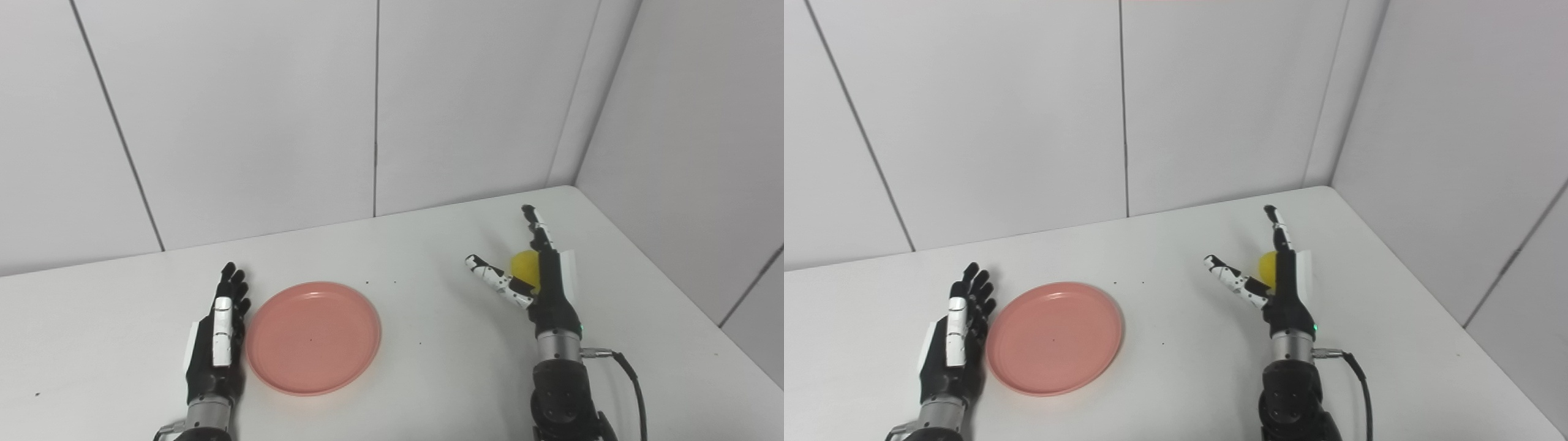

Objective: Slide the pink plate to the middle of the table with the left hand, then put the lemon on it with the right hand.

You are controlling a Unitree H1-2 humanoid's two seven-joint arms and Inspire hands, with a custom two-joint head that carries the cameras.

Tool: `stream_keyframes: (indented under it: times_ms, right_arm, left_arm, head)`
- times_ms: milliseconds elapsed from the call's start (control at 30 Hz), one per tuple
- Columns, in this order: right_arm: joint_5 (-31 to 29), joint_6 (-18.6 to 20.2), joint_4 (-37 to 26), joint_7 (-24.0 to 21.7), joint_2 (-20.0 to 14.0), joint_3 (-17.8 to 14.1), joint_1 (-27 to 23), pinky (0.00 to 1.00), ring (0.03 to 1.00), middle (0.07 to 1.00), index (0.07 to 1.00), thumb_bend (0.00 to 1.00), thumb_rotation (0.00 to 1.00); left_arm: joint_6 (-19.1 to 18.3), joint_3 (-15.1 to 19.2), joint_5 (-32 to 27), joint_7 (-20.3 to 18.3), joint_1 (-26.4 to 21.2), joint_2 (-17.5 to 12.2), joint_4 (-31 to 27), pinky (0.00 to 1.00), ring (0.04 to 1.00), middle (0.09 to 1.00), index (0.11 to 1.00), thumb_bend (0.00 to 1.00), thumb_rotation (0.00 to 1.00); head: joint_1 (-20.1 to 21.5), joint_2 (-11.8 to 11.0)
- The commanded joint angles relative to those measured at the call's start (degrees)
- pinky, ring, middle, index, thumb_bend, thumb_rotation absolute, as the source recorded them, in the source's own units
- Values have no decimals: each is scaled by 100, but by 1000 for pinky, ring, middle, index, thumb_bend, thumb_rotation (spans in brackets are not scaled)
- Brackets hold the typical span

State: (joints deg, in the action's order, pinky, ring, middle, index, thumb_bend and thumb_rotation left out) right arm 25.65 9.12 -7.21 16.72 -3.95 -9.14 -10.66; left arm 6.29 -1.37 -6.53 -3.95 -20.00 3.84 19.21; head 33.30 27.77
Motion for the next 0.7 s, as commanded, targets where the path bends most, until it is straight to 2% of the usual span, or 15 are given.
stream_keyframes:
  times_ms: [0, 167, 367, 667]
  right_arm:
    - [126, 116, -274, 111, -63, -29, -202, 868, 914, 917, 899, 751, 334]
    - [305, 444, -474, 95, -111, -102, -213, 884, 922, 916, 892, 775, 339]
    - [555, 779, -603, 95, -244, -169, -264, 831, 895, 914, 891, 781, 317]
    - [1209, 1226, -342, 131, -549, -42, -486, 813, 885, 906, 890, 779, 236]
  left_arm:
    - [102, 117, -101, -131, 94, -180, 200, 1000, 996, 984, 988, 654, 1000]
    - [31, 131, -131, -132, 92, -216, 190, 1000, 1000, 986, 987, 631, 1000]
    - [-92, 161, -161, -117, 98, -202, 109, 1000, 999, 983, 987, 615, 1000]
    - [-166, 151, -162, -115, 148, -185, -29, 1000, 997, 983, 989, 597, 1000]
  head:
    - [103, -3]
    - [150, -6]
    - [166, -1]
    - [202, -8]
